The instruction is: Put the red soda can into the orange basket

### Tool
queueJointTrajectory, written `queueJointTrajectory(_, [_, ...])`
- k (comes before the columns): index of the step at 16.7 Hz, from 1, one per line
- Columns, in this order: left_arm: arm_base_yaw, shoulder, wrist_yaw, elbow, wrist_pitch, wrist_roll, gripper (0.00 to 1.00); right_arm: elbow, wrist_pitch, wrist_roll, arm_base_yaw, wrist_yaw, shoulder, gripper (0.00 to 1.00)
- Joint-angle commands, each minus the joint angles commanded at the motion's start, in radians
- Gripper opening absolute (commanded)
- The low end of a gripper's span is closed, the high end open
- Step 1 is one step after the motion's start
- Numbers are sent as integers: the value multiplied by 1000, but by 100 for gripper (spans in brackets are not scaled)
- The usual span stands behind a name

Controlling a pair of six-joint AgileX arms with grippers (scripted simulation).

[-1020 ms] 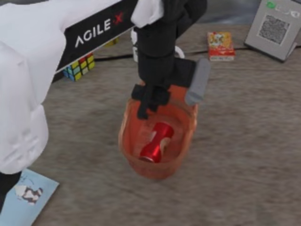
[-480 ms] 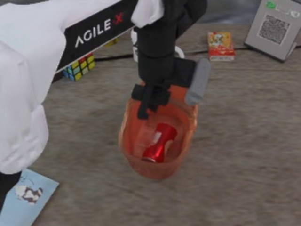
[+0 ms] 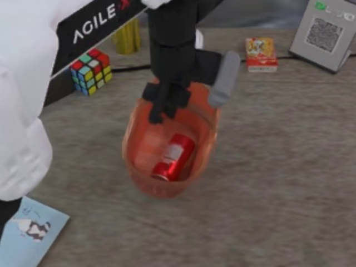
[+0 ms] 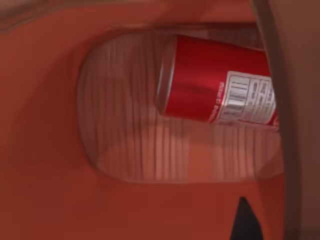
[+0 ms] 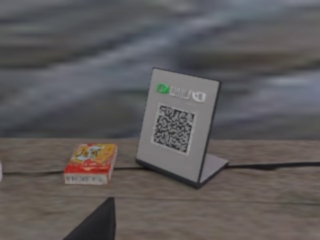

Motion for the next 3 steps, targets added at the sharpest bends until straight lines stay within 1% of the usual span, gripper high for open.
queueJointTrajectory(3, [18,-8,1,50,-53,9,0,0,0,0,0,0,0,100])
